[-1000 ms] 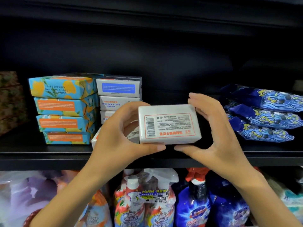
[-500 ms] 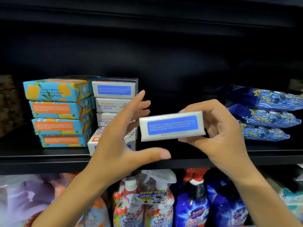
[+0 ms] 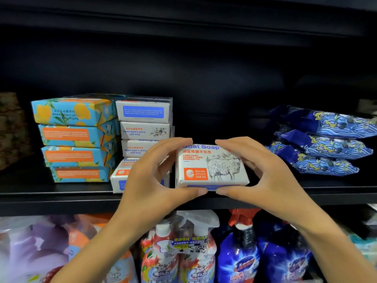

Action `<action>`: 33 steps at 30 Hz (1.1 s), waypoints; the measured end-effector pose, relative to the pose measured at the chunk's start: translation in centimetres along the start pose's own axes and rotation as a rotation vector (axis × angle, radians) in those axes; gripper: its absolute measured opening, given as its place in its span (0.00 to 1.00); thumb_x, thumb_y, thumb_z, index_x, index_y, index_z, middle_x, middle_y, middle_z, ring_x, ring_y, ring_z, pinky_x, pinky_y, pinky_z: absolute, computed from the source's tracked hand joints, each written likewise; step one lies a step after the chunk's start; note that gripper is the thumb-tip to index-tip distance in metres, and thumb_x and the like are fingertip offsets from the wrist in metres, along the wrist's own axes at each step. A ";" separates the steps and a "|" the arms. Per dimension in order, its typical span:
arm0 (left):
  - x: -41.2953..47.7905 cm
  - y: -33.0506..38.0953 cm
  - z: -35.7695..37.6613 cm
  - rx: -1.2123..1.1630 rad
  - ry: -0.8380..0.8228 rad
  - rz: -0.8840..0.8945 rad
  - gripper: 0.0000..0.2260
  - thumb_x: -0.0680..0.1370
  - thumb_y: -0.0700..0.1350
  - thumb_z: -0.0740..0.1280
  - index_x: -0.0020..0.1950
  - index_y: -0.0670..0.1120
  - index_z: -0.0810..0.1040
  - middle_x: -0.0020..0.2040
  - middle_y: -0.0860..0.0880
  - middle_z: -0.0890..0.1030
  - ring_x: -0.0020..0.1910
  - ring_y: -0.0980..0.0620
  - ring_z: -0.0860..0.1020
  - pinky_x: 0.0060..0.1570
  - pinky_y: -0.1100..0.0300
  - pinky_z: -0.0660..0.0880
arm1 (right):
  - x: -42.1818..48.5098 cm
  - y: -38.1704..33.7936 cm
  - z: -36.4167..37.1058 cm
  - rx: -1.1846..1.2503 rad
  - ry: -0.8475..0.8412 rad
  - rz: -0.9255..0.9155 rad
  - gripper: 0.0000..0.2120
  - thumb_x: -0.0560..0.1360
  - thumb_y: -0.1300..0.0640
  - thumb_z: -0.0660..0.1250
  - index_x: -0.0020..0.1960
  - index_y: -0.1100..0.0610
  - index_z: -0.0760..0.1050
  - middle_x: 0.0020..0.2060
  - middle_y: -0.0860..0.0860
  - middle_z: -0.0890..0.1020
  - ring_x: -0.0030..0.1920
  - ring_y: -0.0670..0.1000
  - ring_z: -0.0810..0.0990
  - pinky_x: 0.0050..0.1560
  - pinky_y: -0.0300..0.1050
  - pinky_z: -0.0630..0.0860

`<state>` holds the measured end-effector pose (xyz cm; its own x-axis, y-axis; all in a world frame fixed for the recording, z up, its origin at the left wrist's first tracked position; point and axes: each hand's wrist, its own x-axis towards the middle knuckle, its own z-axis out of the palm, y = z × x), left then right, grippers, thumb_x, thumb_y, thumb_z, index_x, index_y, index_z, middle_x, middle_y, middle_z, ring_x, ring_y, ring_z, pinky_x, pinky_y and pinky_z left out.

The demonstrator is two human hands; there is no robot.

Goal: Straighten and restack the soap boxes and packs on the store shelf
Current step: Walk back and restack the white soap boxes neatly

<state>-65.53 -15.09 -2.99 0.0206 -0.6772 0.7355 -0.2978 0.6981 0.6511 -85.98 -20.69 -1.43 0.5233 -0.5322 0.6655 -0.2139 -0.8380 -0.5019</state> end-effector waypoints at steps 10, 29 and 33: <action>-2.5 -1.8 0.8 0.745 -0.034 0.364 0.12 0.74 0.49 0.67 0.50 0.42 0.82 0.48 0.48 0.81 0.48 0.51 0.77 0.48 0.60 0.72 | 2.2 3.6 -0.4 -0.117 0.129 0.325 0.31 0.62 0.52 0.78 0.63 0.51 0.74 0.55 0.43 0.76 0.56 0.39 0.75 0.57 0.33 0.72; -3.8 -4.4 1.4 0.779 -0.126 0.283 0.07 0.71 0.41 0.70 0.48 0.43 0.84 0.46 0.50 0.83 0.45 0.50 0.81 0.41 0.59 0.76 | 3.9 4.3 3.1 -0.717 -0.010 0.142 0.11 0.73 0.60 0.69 0.55 0.59 0.78 0.50 0.51 0.78 0.53 0.50 0.74 0.53 0.47 0.73; -4.0 -4.5 1.4 0.789 -0.118 0.296 0.07 0.72 0.41 0.69 0.48 0.42 0.84 0.47 0.49 0.83 0.45 0.50 0.80 0.43 0.61 0.74 | 5.2 4.4 3.5 -0.746 -0.097 0.186 0.09 0.75 0.61 0.65 0.55 0.60 0.76 0.52 0.53 0.75 0.54 0.52 0.72 0.53 0.49 0.72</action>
<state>-65.61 -15.89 -9.10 -0.2497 -0.5429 0.8018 -0.8542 0.5135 0.0817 -81.27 -26.72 -2.07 0.4865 -0.6881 0.5384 -0.7866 -0.6132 -0.0729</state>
